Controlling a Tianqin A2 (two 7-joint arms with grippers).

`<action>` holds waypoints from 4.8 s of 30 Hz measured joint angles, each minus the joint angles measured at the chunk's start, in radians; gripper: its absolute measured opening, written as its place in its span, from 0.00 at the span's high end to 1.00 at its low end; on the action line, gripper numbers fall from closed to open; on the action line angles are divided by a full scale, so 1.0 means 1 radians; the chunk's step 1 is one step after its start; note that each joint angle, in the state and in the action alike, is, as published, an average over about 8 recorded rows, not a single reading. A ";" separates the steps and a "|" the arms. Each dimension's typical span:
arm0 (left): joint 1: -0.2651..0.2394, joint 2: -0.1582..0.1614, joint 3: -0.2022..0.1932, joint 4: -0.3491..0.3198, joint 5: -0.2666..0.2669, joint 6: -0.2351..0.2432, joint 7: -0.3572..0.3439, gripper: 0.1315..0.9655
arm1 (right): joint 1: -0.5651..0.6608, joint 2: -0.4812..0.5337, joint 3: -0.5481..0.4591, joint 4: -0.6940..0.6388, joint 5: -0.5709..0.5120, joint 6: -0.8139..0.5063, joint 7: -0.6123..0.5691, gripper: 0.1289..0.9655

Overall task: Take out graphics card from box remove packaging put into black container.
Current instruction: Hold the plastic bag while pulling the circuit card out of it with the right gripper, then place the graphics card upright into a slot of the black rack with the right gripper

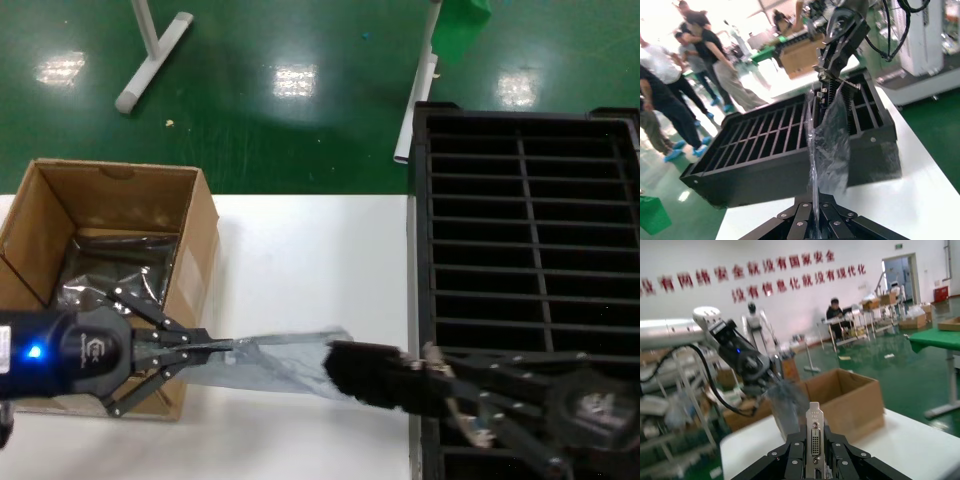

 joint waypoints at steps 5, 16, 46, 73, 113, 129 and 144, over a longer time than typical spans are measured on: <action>0.045 0.020 -0.042 0.066 -0.045 0.022 0.060 0.99 | -0.026 0.114 0.063 0.050 -0.021 0.004 0.025 0.91; 0.030 0.051 -0.075 0.237 -0.074 0.097 0.172 0.99 | 0.010 0.387 0.147 0.124 -0.069 -0.007 0.150 0.91; -0.008 0.094 -0.102 0.430 -0.069 0.181 0.288 0.99 | 0.650 0.511 -0.206 0.086 -0.448 -0.496 0.086 0.92; -0.060 0.105 -0.064 0.566 -0.075 0.202 0.345 0.99 | 0.880 0.485 -0.448 0.000 -0.471 -0.528 0.122 0.92; -0.048 0.106 -0.040 0.586 -0.099 0.201 0.359 0.99 | 0.855 0.423 -0.446 -0.074 -0.521 -0.528 0.083 0.92; -0.039 0.108 -0.053 0.595 -0.096 0.202 0.363 0.99 | 0.847 0.389 -0.433 -0.088 -0.549 -0.525 0.056 0.91; -0.047 0.106 -0.034 0.622 -0.103 0.202 0.376 0.99 | 0.755 0.363 -0.391 -0.095 -0.553 -0.490 0.025 0.91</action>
